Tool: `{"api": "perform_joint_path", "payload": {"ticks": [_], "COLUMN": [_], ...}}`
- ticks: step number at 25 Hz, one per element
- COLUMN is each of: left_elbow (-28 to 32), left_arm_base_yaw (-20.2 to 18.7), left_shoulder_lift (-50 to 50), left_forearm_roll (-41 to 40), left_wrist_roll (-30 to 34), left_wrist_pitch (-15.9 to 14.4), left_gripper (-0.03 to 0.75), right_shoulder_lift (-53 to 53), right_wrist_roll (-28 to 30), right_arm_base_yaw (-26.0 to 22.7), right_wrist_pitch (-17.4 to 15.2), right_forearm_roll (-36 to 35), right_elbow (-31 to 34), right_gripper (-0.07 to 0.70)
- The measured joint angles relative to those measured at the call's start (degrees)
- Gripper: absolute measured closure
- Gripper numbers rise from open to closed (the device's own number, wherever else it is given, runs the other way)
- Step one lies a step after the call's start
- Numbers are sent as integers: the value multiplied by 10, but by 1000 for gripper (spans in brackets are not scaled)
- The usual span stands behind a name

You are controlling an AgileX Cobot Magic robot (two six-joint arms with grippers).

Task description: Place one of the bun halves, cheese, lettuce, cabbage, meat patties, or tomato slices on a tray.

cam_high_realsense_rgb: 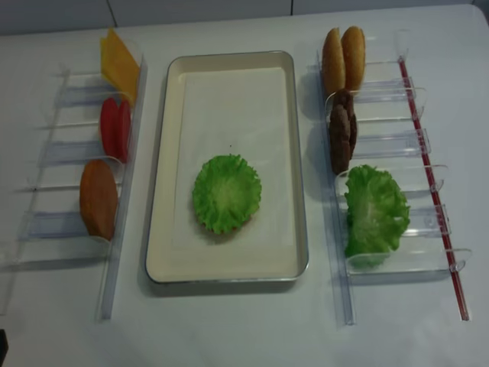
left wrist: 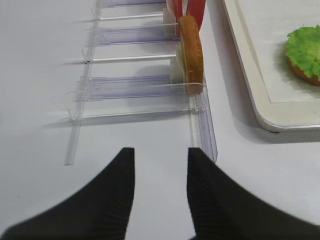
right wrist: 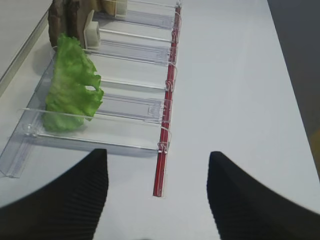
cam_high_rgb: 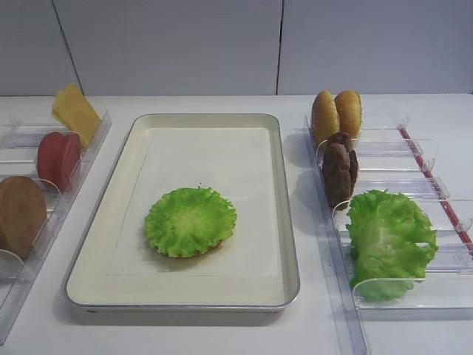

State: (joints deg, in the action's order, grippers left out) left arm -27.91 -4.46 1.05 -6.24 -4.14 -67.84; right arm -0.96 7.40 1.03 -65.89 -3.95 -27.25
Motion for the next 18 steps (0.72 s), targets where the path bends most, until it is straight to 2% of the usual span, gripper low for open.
{"api": "perform_joint_path", "payload": {"ticks": [18], "left_elbow": [0], "left_arm_base_yaw": [0], "left_shoulder_lift": [0], "left_forearm_roll": [0], "left_wrist_roll": [0], "left_wrist_pitch": [0], "left_gripper": [458], "right_shoulder_lift": [0], "right_wrist_roll": [-13], "right_arm_base_yaw": [0], "right_wrist_pitch": [3], "right_forearm_roll": [0], "right_elbow": [0], "right_gripper": [201]}}
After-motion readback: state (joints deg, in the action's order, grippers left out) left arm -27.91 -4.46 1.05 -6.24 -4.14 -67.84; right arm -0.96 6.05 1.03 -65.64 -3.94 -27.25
